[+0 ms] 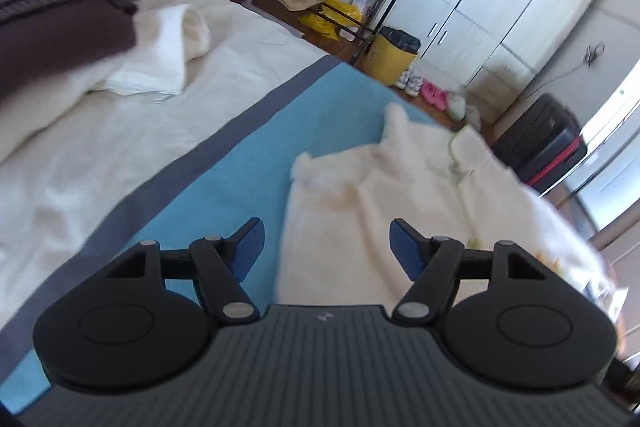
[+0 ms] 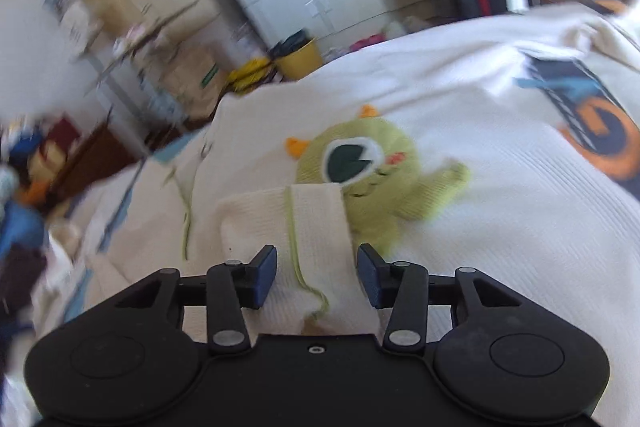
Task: Fold clothes
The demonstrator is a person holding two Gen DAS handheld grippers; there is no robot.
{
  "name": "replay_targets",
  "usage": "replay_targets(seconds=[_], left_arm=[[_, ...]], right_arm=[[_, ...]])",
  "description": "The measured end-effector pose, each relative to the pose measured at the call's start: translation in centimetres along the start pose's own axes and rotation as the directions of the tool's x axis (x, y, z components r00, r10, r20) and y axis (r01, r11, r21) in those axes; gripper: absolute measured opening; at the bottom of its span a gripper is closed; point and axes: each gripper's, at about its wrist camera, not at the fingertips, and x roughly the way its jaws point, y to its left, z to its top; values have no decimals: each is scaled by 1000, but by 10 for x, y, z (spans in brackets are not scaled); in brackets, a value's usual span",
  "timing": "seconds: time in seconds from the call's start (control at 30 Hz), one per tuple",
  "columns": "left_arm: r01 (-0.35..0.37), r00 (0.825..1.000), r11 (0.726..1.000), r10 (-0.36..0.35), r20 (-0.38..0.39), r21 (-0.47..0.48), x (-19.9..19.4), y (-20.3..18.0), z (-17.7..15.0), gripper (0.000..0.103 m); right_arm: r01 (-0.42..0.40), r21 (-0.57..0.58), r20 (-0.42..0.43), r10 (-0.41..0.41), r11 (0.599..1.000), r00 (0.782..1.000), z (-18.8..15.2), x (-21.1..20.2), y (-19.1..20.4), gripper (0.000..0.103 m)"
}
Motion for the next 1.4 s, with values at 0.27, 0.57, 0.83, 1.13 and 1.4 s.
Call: replay_targets(seconds=[0.27, 0.57, 0.83, 1.13, 1.4], left_arm=[[-95, 991, 992, 87, -100, -85, 86, -19, 25, 69], [-96, 995, 994, 94, -42, -44, 105, -4, 21, 6], [-204, 971, 979, 200, 129, 14, 71, 0, 30, 6], [-260, 927, 966, 247, 281, 8, 50, 11, 48, 5], [-368, 914, 928, 372, 161, -55, 94, 54, 50, 5]], right_arm=[[-56, 25, 17, 56, 998, 998, -1, 0, -9, 55], [-87, 18, 42, 87, 996, 995, -4, 7, -5, 55], [-121, 5, 72, 120, 993, 990, -4, 1, -2, 55], [-135, 91, 84, 127, 987, 988, -9, 7, -19, 56], [-122, 32, 89, 119, 992, 989, -11, 11, -15, 56]])
